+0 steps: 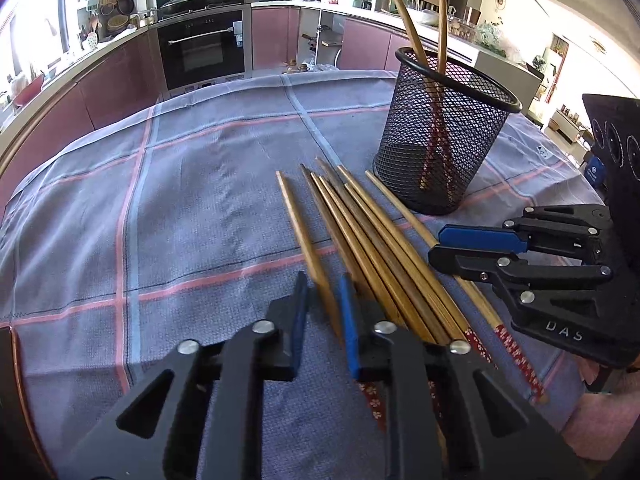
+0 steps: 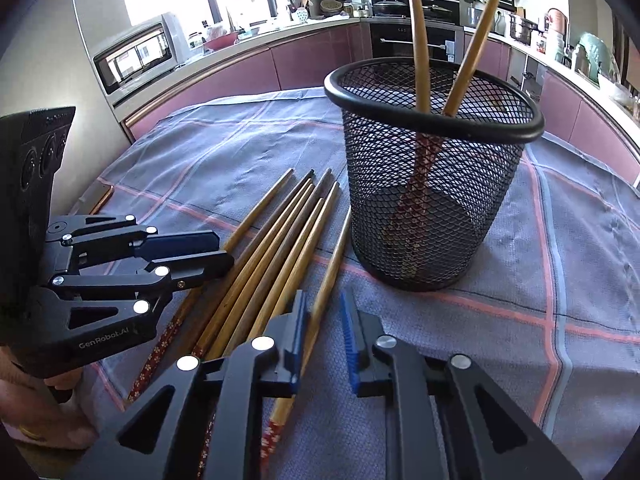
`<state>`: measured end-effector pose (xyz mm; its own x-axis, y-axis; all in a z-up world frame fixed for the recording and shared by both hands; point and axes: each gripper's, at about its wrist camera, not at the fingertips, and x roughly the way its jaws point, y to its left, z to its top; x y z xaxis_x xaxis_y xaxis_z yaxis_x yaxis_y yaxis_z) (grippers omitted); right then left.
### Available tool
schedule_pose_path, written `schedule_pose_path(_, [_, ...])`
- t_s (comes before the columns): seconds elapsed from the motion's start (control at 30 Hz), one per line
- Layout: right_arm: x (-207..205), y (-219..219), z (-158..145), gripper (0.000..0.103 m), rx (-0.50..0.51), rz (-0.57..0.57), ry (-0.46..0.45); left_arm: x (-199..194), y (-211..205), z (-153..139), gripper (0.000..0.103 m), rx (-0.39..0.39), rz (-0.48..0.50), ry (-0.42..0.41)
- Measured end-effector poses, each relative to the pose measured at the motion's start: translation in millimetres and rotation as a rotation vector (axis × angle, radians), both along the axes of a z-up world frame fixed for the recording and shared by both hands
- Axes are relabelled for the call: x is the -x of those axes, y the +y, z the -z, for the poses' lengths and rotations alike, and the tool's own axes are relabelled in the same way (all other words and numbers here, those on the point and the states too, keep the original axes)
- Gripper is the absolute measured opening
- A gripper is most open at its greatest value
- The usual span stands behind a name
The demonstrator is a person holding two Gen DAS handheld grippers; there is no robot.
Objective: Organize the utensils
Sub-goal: 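Move the right tool back to the pile and grasp another chopstick, then lift the chopstick upright with the right tool and bring it over the mesh cup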
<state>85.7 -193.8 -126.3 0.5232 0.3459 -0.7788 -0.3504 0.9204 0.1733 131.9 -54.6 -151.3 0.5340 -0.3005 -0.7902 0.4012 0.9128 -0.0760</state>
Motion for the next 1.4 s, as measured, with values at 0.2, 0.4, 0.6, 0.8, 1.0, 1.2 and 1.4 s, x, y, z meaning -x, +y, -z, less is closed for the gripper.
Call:
schedule_pose_path(0.2, [0, -12, -2, 0.006, -0.067, 0.029, 0.008, 0, 7, -1, 0.008, 0.042, -0.036, 0.01])
schedule_pose_path(0.4, [10, -16, -15, 0.006, -0.106, -0.026, -0.038, 11, 11, -9, 0.008, 0.066, -0.01, -0.011])
schedule_pose_path(0.6, [11, -8, -11, 0.006, -0.075, -0.074, -0.015, 19, 5, -2, 0.008, 0.034, 0.045, 0.008])
schedule_pose_path(0.8, [9, -4, -6, 0.006, -0.047, -0.084, 0.016, 17, 4, 2, 0.008, 0.021, 0.067, 0.026])
schedule_pose_path(1.0, [6, -3, -2, 0.007, -0.034, -0.088, 0.021, 13, 2, 3, 0.009, 0.014, 0.082, 0.031])
schedule_pose_path(1.2, [9, -4, -5, 0.006, -0.042, -0.082, -0.005, 7, -1, 1, 0.008, 0.016, 0.066, 0.033])
schedule_pose_path(1.4, [20, -13, -29, 0.006, -0.084, -0.084, -0.079, 15, 3, -17, 0.008, 0.068, 0.088, -0.002])
